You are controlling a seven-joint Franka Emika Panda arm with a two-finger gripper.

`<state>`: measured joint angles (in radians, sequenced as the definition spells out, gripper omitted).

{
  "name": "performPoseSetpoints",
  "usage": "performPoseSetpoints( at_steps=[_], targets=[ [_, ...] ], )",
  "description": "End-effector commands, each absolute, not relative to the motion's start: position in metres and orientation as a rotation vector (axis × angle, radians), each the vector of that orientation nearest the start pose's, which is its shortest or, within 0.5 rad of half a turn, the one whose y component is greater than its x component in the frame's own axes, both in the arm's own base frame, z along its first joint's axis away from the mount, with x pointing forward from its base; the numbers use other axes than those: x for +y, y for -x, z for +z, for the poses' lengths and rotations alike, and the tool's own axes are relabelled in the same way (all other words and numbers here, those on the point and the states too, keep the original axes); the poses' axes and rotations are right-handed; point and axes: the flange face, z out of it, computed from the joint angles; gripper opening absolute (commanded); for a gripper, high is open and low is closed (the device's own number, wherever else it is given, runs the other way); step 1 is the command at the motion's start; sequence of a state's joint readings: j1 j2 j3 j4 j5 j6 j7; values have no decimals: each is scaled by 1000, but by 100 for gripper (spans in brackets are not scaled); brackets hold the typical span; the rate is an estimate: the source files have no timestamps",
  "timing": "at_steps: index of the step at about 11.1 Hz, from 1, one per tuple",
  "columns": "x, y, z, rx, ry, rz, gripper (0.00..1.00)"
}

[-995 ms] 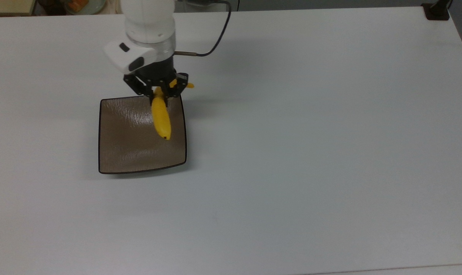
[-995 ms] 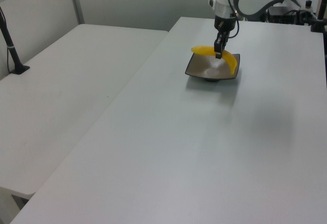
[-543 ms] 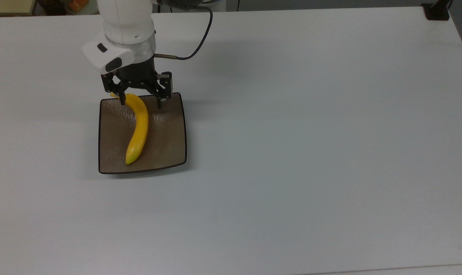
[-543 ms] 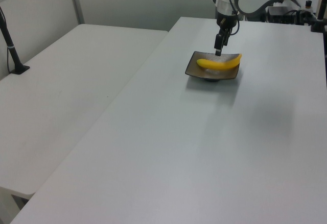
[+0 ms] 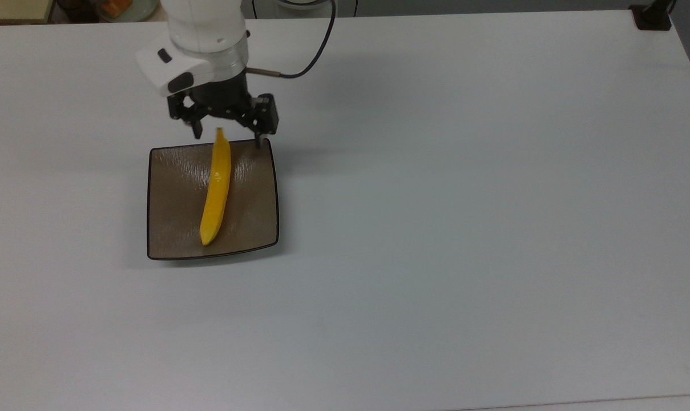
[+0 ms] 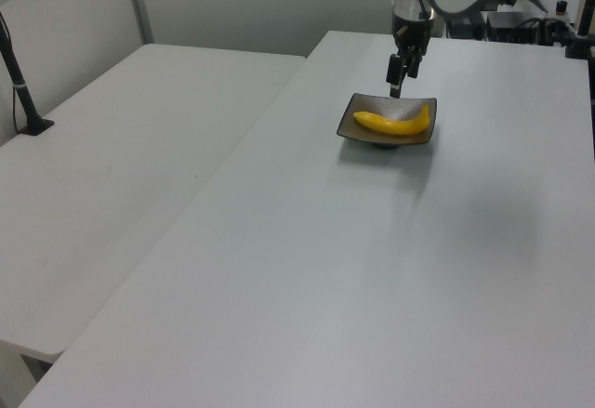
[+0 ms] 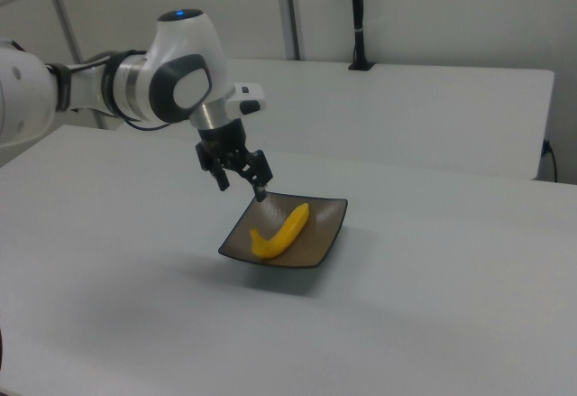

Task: Bananas placed on a ceramic plate

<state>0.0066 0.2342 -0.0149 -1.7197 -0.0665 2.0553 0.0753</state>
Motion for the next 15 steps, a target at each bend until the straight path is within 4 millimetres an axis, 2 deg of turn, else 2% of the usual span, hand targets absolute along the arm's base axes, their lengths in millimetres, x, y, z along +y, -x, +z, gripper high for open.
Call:
performPoseSetpoints(
  at_steps=[1, 4, 7, 11, 15],
  targets=[
    [28, -606, 495, 61, 3165, -38, 100],
    [63, -579, 520, -7, 3125, 14, 100],
    [85, -561, 528, -85, 3119, -6, 100],
    [75, -557, 538, -154, 3121, -19, 100],
    [63, -559, 535, -105, 3125, -10, 100]
  ],
)
